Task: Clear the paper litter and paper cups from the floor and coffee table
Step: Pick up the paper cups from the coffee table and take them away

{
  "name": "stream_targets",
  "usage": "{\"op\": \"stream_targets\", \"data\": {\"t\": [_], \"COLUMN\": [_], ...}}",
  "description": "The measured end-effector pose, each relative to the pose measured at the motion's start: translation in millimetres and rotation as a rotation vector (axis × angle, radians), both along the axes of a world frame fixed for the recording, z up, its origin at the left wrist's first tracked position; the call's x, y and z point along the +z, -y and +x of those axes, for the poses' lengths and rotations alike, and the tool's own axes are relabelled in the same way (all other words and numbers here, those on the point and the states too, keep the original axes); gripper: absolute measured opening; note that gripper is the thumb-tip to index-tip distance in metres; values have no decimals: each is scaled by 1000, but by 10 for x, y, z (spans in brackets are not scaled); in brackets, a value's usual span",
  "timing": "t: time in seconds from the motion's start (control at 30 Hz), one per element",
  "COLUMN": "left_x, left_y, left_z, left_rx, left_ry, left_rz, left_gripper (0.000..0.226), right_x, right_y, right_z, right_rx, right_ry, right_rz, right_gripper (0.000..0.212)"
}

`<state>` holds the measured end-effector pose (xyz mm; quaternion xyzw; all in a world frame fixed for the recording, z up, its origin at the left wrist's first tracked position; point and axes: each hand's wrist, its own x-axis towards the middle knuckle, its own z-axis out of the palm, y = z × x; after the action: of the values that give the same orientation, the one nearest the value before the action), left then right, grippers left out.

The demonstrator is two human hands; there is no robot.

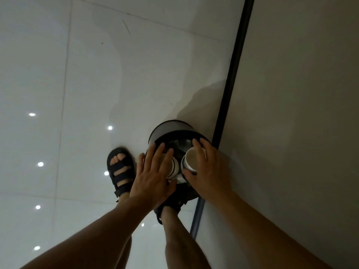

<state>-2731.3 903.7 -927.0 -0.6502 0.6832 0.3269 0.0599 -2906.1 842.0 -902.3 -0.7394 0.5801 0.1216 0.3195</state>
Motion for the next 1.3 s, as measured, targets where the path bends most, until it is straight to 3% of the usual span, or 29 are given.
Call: {"op": "stream_targets", "data": {"t": [0.2, 0.43, 0.6, 0.9, 1.07, 1.3], "left_x": [-113, -202, 39, 1434, 2364, 3703], "left_y": [-65, -108, -61, -149, -268, -1228], "left_z": [-30, -33, 41, 884, 1524, 1960], "left_rx": [-45, -100, -95, 29, 159, 473], "left_ry": [71, 104, 106, 108, 177, 268], "left_rz": [6, 19, 81, 66, 60, -1], "left_gripper": [90, 90, 95, 83, 82, 79], "right_x": [-78, -189, 87, 1449, 2328, 3522], "right_y": [-95, -211, -204, -170, -160, -532], "right_z": [-77, 53, 84, 746, 1309, 1812], "right_rx": [247, 215, 214, 257, 361, 511], "right_ry": [-157, -264, -259, -266, -211, -154], "right_rz": [-33, -3, 38, 100, 35, -73], "right_gripper": [99, 115, 114, 105, 96, 94]}}
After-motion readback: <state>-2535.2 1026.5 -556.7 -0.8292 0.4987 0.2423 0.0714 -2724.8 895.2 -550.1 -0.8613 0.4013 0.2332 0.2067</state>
